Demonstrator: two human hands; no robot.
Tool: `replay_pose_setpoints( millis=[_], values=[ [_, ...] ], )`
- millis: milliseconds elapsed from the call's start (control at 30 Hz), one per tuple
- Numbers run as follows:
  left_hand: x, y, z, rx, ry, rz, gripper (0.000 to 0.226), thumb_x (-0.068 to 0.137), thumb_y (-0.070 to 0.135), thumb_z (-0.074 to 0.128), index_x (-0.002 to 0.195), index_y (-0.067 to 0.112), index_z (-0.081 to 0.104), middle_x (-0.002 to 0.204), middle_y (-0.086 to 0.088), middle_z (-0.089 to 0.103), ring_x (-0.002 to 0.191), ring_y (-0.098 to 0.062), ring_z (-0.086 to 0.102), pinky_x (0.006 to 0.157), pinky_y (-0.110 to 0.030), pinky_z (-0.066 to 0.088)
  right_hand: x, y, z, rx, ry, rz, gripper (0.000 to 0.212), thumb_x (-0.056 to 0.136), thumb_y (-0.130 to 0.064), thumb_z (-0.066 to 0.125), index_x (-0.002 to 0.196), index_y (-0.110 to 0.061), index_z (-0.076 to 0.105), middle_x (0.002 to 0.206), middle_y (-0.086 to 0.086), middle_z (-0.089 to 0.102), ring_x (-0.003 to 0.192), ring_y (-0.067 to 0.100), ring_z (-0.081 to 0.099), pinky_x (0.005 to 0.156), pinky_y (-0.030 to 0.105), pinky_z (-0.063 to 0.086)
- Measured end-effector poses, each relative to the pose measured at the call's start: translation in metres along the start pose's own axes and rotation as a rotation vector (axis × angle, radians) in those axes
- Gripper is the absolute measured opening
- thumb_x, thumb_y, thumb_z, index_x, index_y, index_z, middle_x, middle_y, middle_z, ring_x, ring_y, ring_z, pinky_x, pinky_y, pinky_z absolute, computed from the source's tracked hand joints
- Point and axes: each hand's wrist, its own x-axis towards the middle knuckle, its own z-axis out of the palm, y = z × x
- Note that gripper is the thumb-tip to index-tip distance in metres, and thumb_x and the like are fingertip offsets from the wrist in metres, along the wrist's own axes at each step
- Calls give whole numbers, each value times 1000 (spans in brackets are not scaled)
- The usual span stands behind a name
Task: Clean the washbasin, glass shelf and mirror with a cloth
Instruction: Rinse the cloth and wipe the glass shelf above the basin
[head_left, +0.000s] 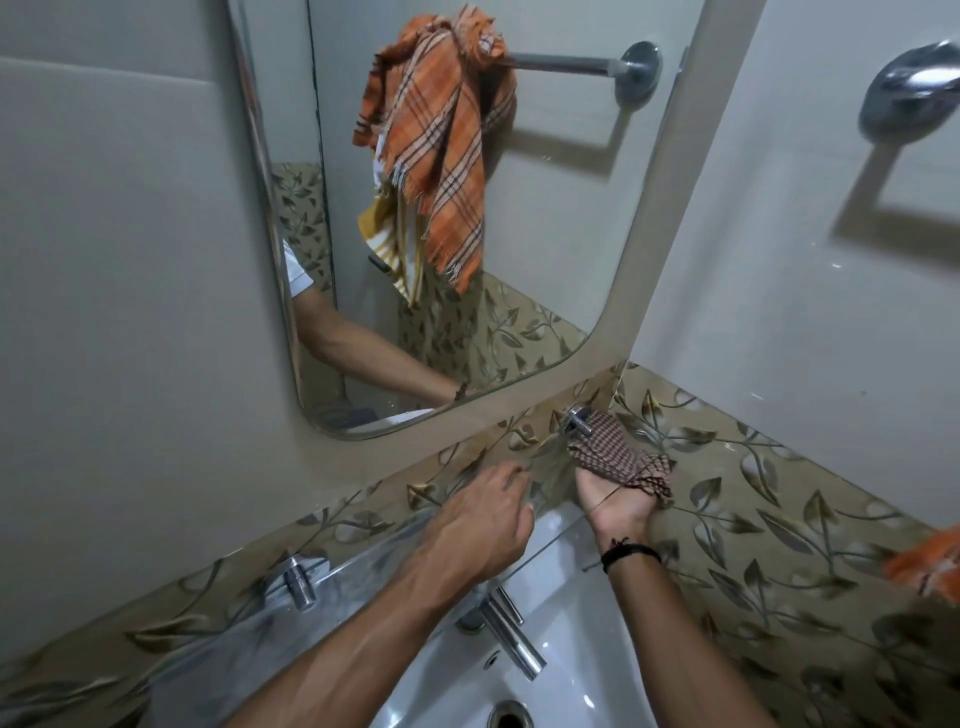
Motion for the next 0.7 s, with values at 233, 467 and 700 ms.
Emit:
replay_pose_setpoints(
  millis=[233,467,700],
  values=[
    [-1,0,1,-9,-6,0,51,107,36,32,154,15,34,159,-4,32,143,-18,33,119,-36,27,-11,2,14,12,-35,-3,73,100,-54,39,146,2,38,136,26,54,124,39,54,89,52,57],
    [1,-1,5,-21,-17,-20,52,106,37,32,153,16,35,159,-4,33,144,-18,32,121,-38,27,-47,13,-6,-56,-2,100,64,102,-48,42,140,3,47,139,25,56,129,36,54,101,49,50],
    [0,0,4,-17,-17,-14,51,107,36,32,153,15,35,160,-4,32,145,-19,32,121,-38,26,-58,30,-4,-31,46,142,63,102,-45,41,144,2,43,143,26,51,132,39,50,108,49,42]
  ],
)
